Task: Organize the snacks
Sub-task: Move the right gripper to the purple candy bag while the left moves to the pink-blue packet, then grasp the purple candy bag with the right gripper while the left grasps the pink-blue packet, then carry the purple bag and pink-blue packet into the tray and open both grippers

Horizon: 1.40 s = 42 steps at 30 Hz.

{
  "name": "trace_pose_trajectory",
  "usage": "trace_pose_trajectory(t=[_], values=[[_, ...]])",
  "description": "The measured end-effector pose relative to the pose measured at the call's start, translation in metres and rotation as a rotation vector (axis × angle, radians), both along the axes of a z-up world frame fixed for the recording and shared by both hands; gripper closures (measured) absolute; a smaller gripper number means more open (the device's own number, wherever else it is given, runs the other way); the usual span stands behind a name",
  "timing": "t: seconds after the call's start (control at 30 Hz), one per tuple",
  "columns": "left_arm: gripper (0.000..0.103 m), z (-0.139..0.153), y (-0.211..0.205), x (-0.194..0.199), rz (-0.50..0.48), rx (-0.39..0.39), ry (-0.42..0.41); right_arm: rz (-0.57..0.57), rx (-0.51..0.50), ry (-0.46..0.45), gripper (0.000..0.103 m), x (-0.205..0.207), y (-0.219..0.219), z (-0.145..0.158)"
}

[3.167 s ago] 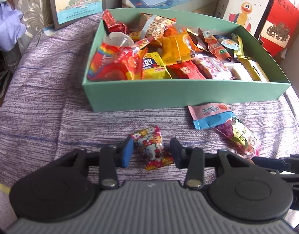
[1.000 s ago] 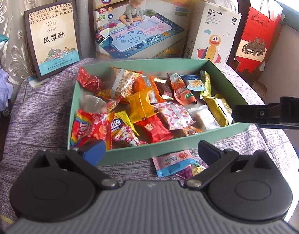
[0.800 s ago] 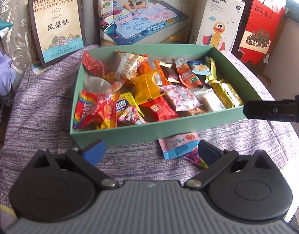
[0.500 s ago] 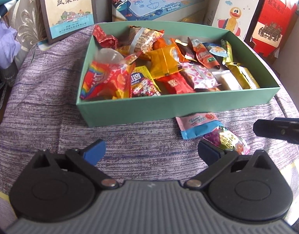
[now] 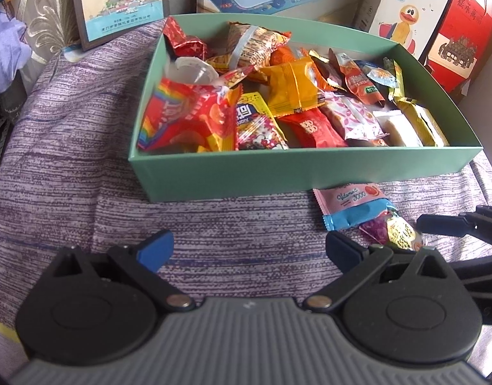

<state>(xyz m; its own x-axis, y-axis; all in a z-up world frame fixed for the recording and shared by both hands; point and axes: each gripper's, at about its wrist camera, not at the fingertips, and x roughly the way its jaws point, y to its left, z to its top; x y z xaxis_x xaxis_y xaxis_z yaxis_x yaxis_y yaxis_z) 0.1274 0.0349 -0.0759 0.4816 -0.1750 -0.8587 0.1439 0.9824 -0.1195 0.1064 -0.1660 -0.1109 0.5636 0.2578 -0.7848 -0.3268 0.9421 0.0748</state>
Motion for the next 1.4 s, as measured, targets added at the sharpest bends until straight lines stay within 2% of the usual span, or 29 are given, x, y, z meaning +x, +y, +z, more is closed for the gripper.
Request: trace_pose_trajectory(t=[0.07, 0.17, 0.37, 0.47, 0.57, 0.67, 0.7, 0.8, 0.87, 0.93, 1.07, 1.3, 1.33, 1.37, 1.4], values=[[0.000, 0.001, -0.005, 0.002, -0.006, -0.008, 0.001, 0.026, -0.085, -0.033, 0.058, -0.006, 0.007, -0.001], [0.000, 0.002, -0.018, 0.005, -0.027, -0.014, -0.002, 0.006, -0.090, -0.031, 0.068, -0.010, -0.001, 0.002], [0.000, -0.002, -0.056, 0.008, -0.090, 0.000, -0.006, -0.164, 0.014, 0.003, 0.068, -0.014, -0.057, 0.003], [0.000, -0.006, -0.076, 0.014, -0.085, 0.004, -0.001, -0.249, 0.108, 0.026, 0.068, -0.015, -0.085, 0.000], [0.000, -0.010, -0.095, 0.020, -0.070, 0.016, -0.008, -0.280, 0.176, 0.036, 0.068, -0.018, -0.099, -0.003], [0.005, -0.012, -0.104, 0.021, -0.055, 0.046, -0.025, -0.285, 0.179, 0.030, 0.068, -0.018, -0.100, -0.003], [0.012, -0.011, -0.104, 0.018, -0.057, 0.055, -0.036, -0.287, 0.180, 0.029, 0.068, -0.018, -0.101, -0.003], [0.039, -0.009, -0.098, 0.008, -0.079, 0.100, -0.075, -0.295, 0.200, 0.031, 0.068, -0.021, -0.106, -0.002], [0.042, -0.006, -0.090, 0.003, -0.095, 0.080, -0.075, -0.296, 0.206, 0.029, 0.068, -0.023, -0.106, -0.002], [0.055, -0.004, -0.084, -0.001, -0.092, 0.089, -0.076, -0.298, 0.213, 0.029, 0.068, -0.023, -0.106, -0.002], [0.055, 0.000, -0.072, -0.010, -0.097, 0.066, -0.064, -0.293, 0.252, 0.048, 0.068, -0.022, -0.104, -0.002], [0.055, 0.010, -0.055, -0.022, -0.079, 0.026, -0.064, -0.264, 0.256, 0.051, 0.070, -0.022, -0.091, 0.006], [0.055, 0.013, -0.053, -0.024, -0.081, 0.022, -0.068, -0.258, 0.256, 0.047, 0.071, -0.023, -0.089, 0.008], [0.055, 0.015, -0.052, -0.026, -0.083, 0.017, -0.072, -0.252, 0.256, 0.045, 0.079, -0.023, -0.088, 0.010], [0.055, 0.017, -0.050, -0.027, -0.083, 0.011, -0.077, -0.244, 0.249, 0.040, 0.082, -0.024, -0.084, 0.013]])
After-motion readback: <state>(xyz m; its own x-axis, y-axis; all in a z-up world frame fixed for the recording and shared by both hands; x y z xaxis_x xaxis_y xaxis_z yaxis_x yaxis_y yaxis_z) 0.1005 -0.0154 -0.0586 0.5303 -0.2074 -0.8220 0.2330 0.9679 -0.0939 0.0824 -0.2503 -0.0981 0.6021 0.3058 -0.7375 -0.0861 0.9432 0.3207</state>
